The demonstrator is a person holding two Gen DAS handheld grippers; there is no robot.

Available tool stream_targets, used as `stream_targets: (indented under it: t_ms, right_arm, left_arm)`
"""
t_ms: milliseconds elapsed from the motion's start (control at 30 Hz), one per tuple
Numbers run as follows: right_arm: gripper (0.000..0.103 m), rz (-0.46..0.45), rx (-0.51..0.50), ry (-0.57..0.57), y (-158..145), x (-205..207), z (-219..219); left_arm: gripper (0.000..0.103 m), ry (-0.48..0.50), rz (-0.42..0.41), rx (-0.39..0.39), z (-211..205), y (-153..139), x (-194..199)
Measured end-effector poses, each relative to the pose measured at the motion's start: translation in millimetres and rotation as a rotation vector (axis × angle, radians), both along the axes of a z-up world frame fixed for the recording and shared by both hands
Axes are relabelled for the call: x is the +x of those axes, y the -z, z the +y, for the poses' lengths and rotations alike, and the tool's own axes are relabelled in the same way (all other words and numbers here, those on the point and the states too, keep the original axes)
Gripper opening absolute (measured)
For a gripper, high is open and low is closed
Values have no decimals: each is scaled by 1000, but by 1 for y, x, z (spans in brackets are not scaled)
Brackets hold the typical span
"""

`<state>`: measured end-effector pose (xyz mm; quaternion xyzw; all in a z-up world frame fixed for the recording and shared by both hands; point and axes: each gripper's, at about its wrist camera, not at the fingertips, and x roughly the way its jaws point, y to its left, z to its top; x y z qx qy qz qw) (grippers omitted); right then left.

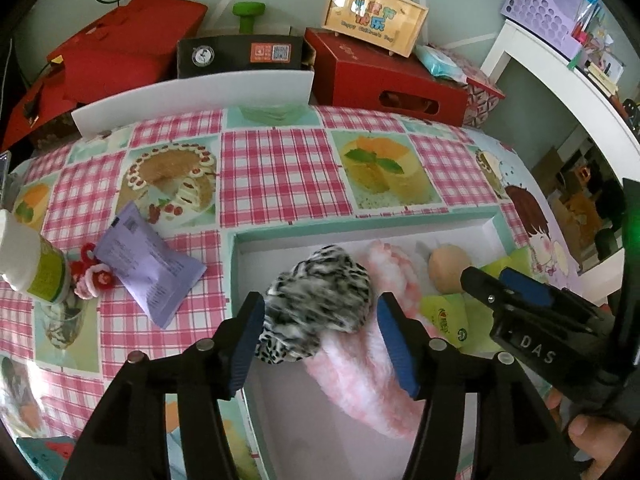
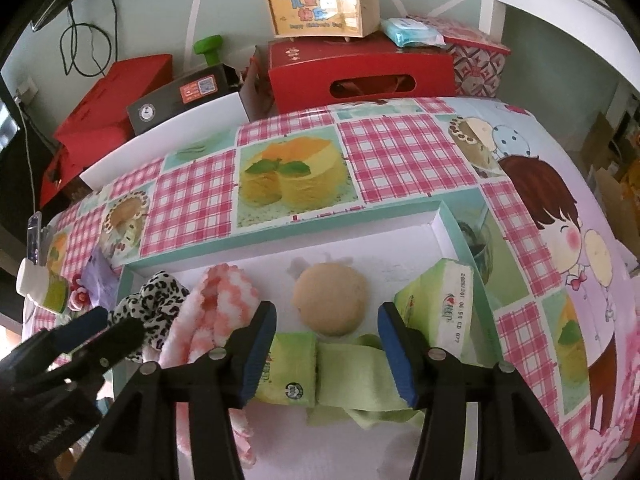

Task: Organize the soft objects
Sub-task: 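Open the left tool over the tray while right tool releases the sponge inside, then move both open tools back toward the purple packet and red toy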

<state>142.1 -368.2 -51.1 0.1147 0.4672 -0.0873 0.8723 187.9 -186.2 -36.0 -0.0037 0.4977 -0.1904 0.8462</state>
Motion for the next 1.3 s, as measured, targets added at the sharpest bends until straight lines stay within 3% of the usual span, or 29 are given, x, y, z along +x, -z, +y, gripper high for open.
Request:
stream_targets:
  t_ms: [67,300,433,533,667,800,967,1033,1300]
  right_arm:
    - [57,-2,-4,0,-2,-1,1]
    - [58,-30,-18,-4,-13,-4,4]
    - [67,-37,-42,0,-18,-6,6]
    - [67,-37,-51,1,-19,-6,6]
    - [69,-28,-67,4,-19,-5,6]
    - [81,-24,-81,12,-19,-4,9]
    - [83,-29,-71,-8,-18,-3,15]
    - [89,-30,-73,-17,-18,-2,19]
    - [89,-52,-63,-65,-22,0,37]
  left_arm:
    - [67,-4,-10,1,2,-3,0]
    - [68,-29,-35,-8,11,-15,-1]
    - [69,-48,-47,-6,16,-19,-1]
    - [81,-67,-56,5,20,-21,0]
    - [82,-103,-46,24,29,-18,3]
    - [82,-166,-34,36,46,-15,7]
    - [88,-235,-35,32,67,-13,10]
    - [90,-260,-35,29,75,-13,11]
    - [91,-395,-17,19,119,-10,15]
